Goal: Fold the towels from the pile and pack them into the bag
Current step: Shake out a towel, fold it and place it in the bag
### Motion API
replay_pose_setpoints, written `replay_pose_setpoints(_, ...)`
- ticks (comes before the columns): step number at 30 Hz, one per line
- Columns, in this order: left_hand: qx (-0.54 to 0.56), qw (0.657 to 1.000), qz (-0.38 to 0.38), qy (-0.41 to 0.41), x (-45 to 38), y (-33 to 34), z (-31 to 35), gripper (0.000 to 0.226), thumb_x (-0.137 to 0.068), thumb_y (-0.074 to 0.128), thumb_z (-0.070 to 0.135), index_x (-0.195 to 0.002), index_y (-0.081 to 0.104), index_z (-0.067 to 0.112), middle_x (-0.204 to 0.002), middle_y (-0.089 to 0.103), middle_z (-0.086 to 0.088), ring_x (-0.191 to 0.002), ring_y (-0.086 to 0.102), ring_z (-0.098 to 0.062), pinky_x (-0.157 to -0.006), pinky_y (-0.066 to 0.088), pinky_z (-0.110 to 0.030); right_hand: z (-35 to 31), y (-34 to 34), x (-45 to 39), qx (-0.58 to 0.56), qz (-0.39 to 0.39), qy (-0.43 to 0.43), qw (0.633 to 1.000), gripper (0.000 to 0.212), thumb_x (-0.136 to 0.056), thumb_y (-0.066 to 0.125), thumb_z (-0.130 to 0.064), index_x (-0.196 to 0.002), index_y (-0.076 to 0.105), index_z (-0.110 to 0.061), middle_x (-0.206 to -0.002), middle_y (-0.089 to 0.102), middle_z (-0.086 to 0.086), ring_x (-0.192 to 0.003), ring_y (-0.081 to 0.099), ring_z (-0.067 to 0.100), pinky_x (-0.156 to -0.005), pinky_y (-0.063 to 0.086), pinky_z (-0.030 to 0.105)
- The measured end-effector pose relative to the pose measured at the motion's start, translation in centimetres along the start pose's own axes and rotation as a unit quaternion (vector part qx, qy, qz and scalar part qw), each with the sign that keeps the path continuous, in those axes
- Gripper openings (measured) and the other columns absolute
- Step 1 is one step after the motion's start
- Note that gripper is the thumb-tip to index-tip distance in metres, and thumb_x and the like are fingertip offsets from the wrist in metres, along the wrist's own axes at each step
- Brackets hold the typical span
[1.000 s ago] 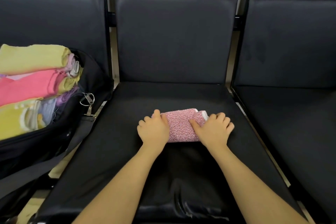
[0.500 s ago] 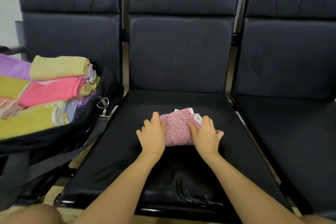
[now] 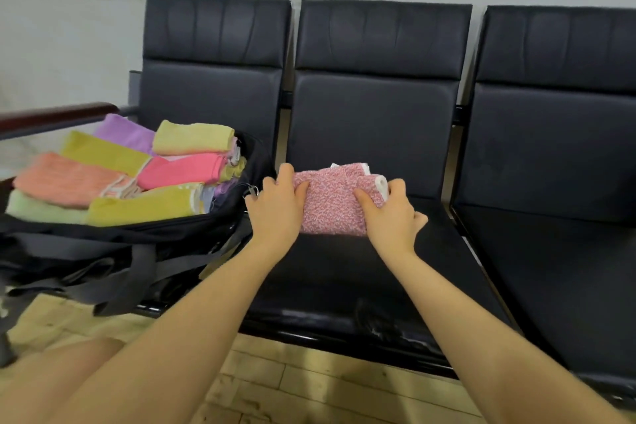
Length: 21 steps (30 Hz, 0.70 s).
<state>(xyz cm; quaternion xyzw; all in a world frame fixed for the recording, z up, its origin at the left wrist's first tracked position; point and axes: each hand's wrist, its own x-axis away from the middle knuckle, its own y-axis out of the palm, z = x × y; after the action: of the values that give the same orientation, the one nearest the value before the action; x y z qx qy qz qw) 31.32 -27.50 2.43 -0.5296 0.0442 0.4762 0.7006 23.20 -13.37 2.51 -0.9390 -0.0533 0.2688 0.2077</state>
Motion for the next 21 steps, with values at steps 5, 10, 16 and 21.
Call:
replay_pose_setpoints(5, 0.026, 0.998, 0.055, 0.007, -2.2, -2.4, -3.3, 0.035, -0.101, 0.035, 0.038, -0.124, 0.041, 0.013, -0.104, 0.059, -0.014, -0.096, 0.056, -0.036, -0.083, 0.04, -0.045, -3.9, 2.5, -0.6, -0.036, -0.015, -0.009, 0.999, 0.031, -0.09, 0.061, -0.041, -0.093, 0.038, -0.021, -0.082, 0.056, -0.009, -0.07, 0.045, 0.002, -0.091, 0.018, 0.033)
replay_pose_setpoints(10, 0.007, 0.999, 0.043, -0.015, -6.0, -2.4, -8.3, 0.036, -0.101, 0.034, 0.041, -0.125, 0.041, 0.015, -0.102, 0.059, -0.012, -0.092, 0.057, -0.036, -0.078, 0.036, -0.042, -5.6, 7.5, -2.3, -0.054, -0.072, -0.014, 0.996, 0.03, -0.091, 0.06, -0.042, -0.096, 0.042, -0.018, -0.083, 0.058, -0.009, -0.075, 0.048, 0.005, -0.09, 0.018, 0.03)
replay_pose_setpoints(16, -0.037, 0.996, 0.075, -0.026, -12.3, -2.5, -16.0, 0.033, -0.101, 0.035, 0.04, -0.121, 0.043, 0.014, -0.108, 0.059, -0.013, -0.098, 0.055, -0.035, -0.081, 0.032, -0.04, -7.4, 15.7, -5.5, -0.123, -0.144, -0.049, 0.981, 0.029, -0.091, 0.06, -0.039, -0.097, 0.048, -0.013, -0.075, 0.053, -0.011, -0.089, 0.033, -0.019, -0.093, 0.03, 0.033)
replay_pose_setpoints(21, -0.076, 0.99, 0.098, -0.068, -17.5, -2.1, -22.2, 0.033, -0.1, 0.038, 0.038, -0.121, 0.047, 0.013, -0.11, 0.06, -0.013, -0.102, 0.054, -0.035, -0.086, 0.032, -0.043, -10.6, 23.6, -8.8, -0.132, -0.178, -0.066, 0.973, 0.03, -0.092, 0.06, -0.039, -0.098, 0.05, -0.012, -0.077, 0.054, -0.009, -0.081, 0.024, -0.037, -0.1, 0.032, 0.044)
